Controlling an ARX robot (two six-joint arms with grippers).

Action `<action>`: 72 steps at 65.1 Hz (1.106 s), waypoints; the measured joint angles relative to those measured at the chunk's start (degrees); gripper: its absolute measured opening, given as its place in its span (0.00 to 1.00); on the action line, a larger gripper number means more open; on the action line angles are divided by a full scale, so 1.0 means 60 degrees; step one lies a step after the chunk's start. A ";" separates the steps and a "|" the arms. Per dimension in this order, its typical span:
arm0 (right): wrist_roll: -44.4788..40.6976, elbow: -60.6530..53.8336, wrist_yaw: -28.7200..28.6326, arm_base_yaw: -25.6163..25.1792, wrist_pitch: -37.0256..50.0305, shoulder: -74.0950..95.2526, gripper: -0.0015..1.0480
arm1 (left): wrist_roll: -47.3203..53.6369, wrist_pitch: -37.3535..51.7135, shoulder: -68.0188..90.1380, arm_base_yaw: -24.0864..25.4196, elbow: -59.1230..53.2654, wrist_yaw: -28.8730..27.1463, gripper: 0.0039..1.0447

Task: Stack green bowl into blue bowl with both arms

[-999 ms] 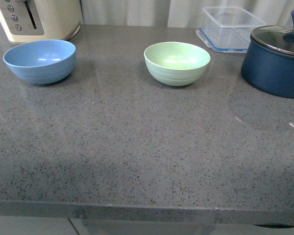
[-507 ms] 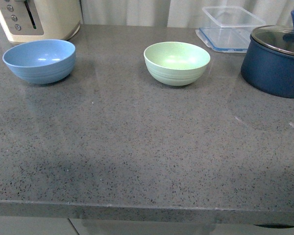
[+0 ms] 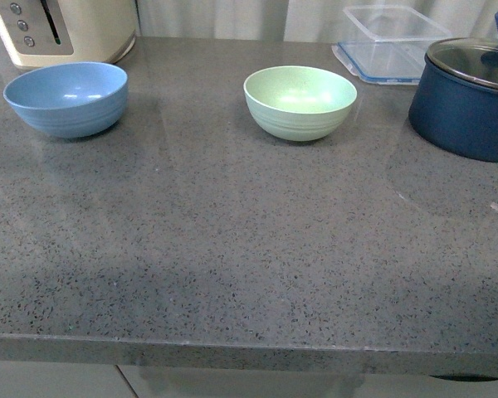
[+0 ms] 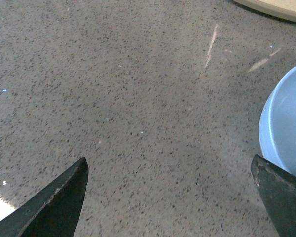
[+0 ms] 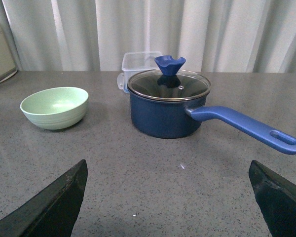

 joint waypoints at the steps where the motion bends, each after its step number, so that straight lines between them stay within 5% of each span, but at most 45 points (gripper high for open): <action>1: 0.0000 0.0000 0.0004 0.0000 0.0000 0.0000 0.90 | -0.0004 0.0007 0.0051 0.0000 0.0051 0.0007 0.94; 72: 0.0000 0.0000 0.0004 -0.0004 0.0000 0.0000 0.90 | -0.0499 -0.0131 0.3264 -0.0630 0.2739 0.0375 0.94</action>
